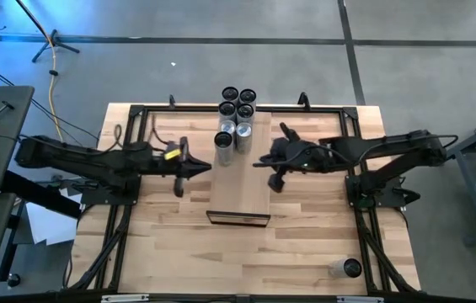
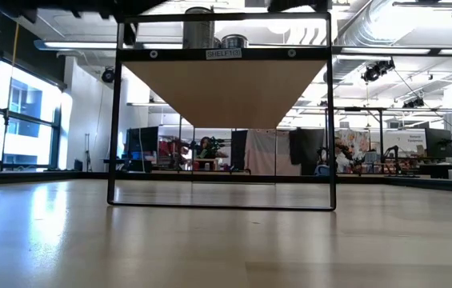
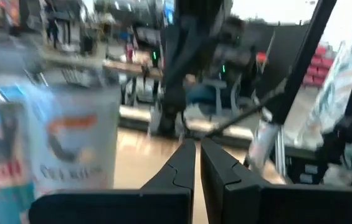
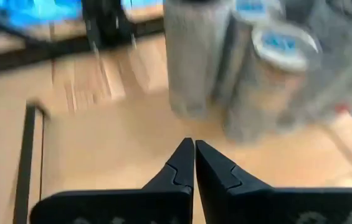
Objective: Place canned beverage on shelf
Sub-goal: Put the white yellow soda can on the shelf aligned with the white yellow soda can
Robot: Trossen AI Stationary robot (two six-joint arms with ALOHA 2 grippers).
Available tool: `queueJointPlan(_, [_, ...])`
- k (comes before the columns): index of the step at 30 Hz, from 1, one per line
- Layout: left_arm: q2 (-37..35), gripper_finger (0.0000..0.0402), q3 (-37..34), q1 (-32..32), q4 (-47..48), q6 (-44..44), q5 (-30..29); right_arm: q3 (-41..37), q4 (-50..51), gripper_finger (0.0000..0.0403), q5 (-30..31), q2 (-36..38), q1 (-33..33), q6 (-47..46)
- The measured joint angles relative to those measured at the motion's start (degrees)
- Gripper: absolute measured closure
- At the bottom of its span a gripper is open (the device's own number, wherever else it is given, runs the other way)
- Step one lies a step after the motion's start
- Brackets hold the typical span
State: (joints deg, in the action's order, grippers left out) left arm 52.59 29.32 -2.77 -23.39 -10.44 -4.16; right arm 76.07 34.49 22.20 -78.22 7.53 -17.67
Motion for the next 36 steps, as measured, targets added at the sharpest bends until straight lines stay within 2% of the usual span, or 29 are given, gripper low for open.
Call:
queueJointPlan(6, [-6.45, 0.0402, 0.0, -1.28, -0.35, -0.02, -5.48, -0.07, 11.26, 0.0403, -3.99, 7.23, 0.0, 0.17])
queueJointPlan(17, [-7.82, 0.0402, 0.02, -3.17, -4.85, 0.02, -10.07, -0.09, 22.44, 0.0403, -0.31, 20.94, 3.15, 1.24])
queueJointPlan(27, [-7.84, 0.0402, 0.02, -3.73, -6.56, 2.01, -10.13, -0.09, 23.05, 0.0403, 4.75, 29.2, 6.81, -1.31])
queueJointPlan(36, [-9.81, 0.0402, 0.02, -3.71, -6.58, 2.19, -10.0, -0.33, 20.38, 0.0403, 7.73, 28.41, 9.4, -1.51])
